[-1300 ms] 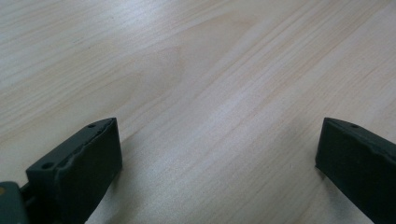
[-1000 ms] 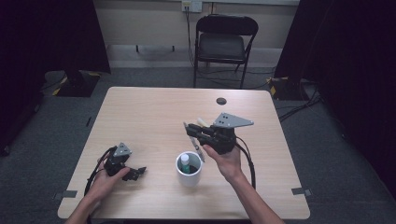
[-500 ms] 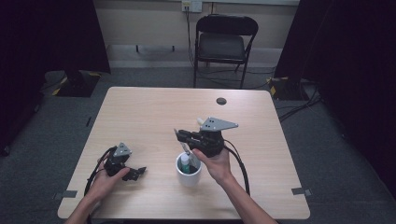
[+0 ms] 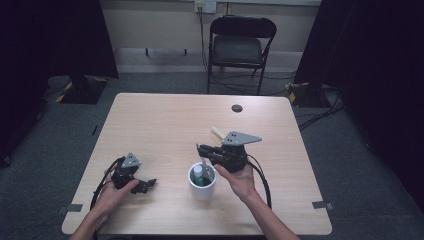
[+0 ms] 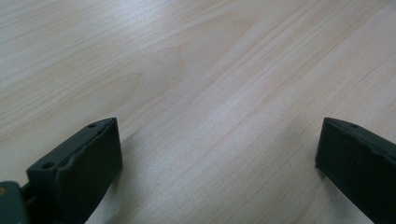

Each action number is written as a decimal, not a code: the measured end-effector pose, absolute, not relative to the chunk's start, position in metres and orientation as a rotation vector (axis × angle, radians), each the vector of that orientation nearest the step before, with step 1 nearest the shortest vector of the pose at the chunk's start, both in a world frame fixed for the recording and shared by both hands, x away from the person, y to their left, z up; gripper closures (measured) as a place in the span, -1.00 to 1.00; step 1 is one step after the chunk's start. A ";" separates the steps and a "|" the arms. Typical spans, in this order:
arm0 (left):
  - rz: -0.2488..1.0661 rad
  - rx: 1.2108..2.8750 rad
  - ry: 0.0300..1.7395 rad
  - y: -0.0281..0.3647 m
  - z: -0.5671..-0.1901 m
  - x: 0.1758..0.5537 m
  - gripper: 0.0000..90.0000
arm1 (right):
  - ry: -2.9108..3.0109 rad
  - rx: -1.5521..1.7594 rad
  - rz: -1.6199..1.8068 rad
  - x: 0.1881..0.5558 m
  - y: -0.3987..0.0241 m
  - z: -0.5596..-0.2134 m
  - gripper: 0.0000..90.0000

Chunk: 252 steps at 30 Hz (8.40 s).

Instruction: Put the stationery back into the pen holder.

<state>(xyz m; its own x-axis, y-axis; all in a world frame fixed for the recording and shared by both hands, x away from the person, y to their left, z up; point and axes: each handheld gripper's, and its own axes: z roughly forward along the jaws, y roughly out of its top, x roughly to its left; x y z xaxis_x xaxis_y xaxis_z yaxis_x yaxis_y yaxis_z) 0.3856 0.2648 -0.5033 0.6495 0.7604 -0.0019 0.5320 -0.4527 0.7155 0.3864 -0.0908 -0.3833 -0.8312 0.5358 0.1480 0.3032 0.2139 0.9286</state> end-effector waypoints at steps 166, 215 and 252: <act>0.420 2.166 1.000 0.265 -0.503 0.385 -1.00 | 2.377 1.053 1.150 0.424 -0.165 -0.491 0.67; 0.419 2.164 0.997 0.265 -0.503 0.386 -1.00 | 2.132 0.960 1.545 0.399 -0.187 -0.408 0.67; 0.420 2.164 1.003 0.265 -0.503 0.385 -1.00 | 2.164 0.794 1.727 0.358 -0.194 -0.345 0.67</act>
<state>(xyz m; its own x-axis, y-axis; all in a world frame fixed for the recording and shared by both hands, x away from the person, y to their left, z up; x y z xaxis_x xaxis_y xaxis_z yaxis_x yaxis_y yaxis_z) 0.3853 0.2647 -0.5032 0.6470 0.7625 -0.0015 0.5336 -0.4514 0.7152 0.3576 -0.1941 -0.3455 -0.8166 0.5623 0.1304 0.2518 0.1437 0.9571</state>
